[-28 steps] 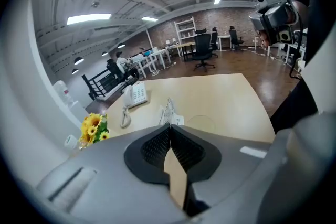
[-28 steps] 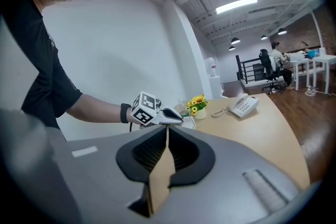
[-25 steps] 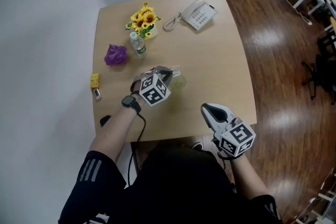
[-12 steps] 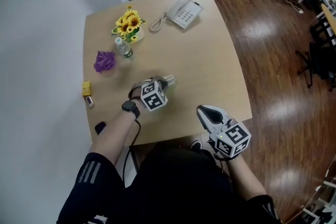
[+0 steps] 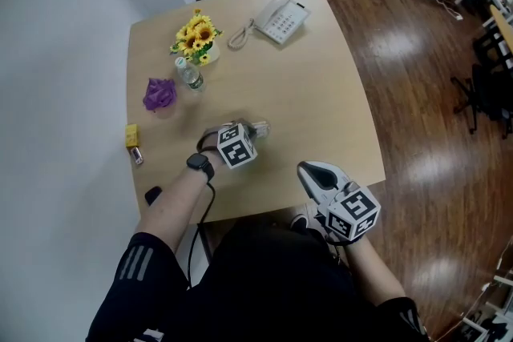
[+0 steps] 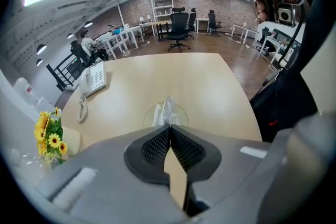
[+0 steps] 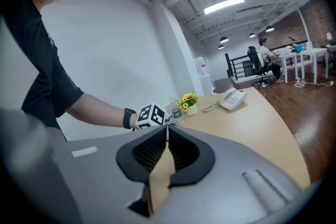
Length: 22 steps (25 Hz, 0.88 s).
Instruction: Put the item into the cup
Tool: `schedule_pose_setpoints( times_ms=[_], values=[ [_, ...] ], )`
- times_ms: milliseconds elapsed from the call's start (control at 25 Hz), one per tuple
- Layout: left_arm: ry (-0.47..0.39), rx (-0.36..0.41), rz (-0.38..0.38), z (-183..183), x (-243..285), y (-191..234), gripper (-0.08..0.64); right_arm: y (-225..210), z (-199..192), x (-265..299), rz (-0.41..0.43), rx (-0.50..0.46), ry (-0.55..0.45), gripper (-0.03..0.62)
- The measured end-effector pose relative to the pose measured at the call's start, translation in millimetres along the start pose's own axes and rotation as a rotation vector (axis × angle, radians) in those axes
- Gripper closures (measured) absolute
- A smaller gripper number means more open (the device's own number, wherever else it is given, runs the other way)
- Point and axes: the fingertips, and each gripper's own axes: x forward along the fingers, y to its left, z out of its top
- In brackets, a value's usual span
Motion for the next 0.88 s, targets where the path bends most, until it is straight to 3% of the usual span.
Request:
schedule_pose_setpoints(
  times_ms=[440, 720, 880],
  values=[
    [0.071, -0.055, -0.056, -6.8, 25.5, 5.4, 0.547, 5.9, -8.9, 1.1, -0.005, 0.010, 0.004, 0.572],
    [0.115, -0.050, -0.077, -7.6, 34.5, 7.4, 0.534, 9.8, -9.6, -1.9, -0.014, 0.028, -0.010, 0.572],
    [0.099, -0.035, -0.094, -3.1, 31.5, 5.1, 0.514, 12.4, -10.3, -3.0, -0.019, 0.029, -0.011, 0.572]
  ],
)
